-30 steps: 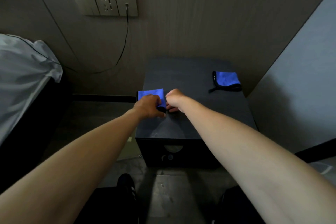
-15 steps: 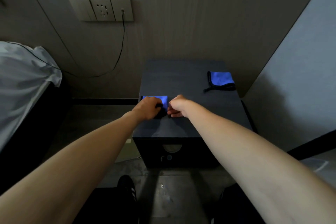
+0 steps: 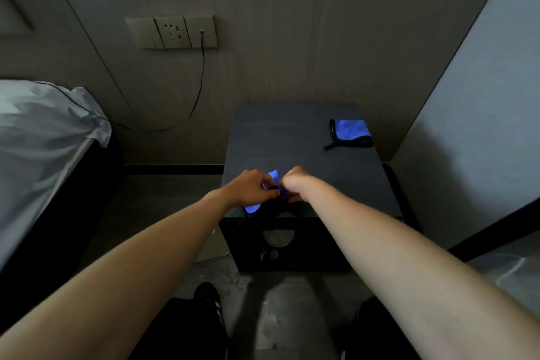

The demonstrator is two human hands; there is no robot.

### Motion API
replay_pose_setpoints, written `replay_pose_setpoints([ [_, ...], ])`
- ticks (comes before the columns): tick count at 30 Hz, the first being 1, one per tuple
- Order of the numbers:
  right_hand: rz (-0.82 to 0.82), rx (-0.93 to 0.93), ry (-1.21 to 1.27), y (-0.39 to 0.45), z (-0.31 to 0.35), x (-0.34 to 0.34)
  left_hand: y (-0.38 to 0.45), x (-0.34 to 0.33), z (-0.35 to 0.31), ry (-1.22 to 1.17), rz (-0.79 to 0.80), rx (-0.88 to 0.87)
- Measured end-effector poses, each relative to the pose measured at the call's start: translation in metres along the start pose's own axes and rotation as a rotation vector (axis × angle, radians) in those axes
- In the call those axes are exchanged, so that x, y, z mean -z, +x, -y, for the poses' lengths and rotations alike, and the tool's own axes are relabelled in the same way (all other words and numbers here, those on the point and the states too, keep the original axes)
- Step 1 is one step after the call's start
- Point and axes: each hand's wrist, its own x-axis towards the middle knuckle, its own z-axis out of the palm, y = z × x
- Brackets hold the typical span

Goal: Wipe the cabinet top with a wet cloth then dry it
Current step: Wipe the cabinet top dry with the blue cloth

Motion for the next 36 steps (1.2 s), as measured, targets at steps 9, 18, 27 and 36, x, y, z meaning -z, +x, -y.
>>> replay_pose_setpoints([
  [9, -0.358, 0.592, -0.718, -0.025, -0.015, -0.018, -0.021, -0.034, 0.015, 0.109, -0.128, 0.042],
  [18, -0.187, 0.614, -0.984, -0.018, -0.025, -0.061, -0.03, -0.064, 0.029, 0.184, -0.208, 0.144],
  [27, -0.192, 0.58, -0.964, 0.002, 0.005, -0.095, -0.011, -0.048, 0.072, 0.664, -0.005, 0.115],
  [36, -0.246, 0.575, -0.968, 0.055, 0.044, -0.099, 0.043, -0.014, 0.098, 0.556, 0.003, 0.143],
])
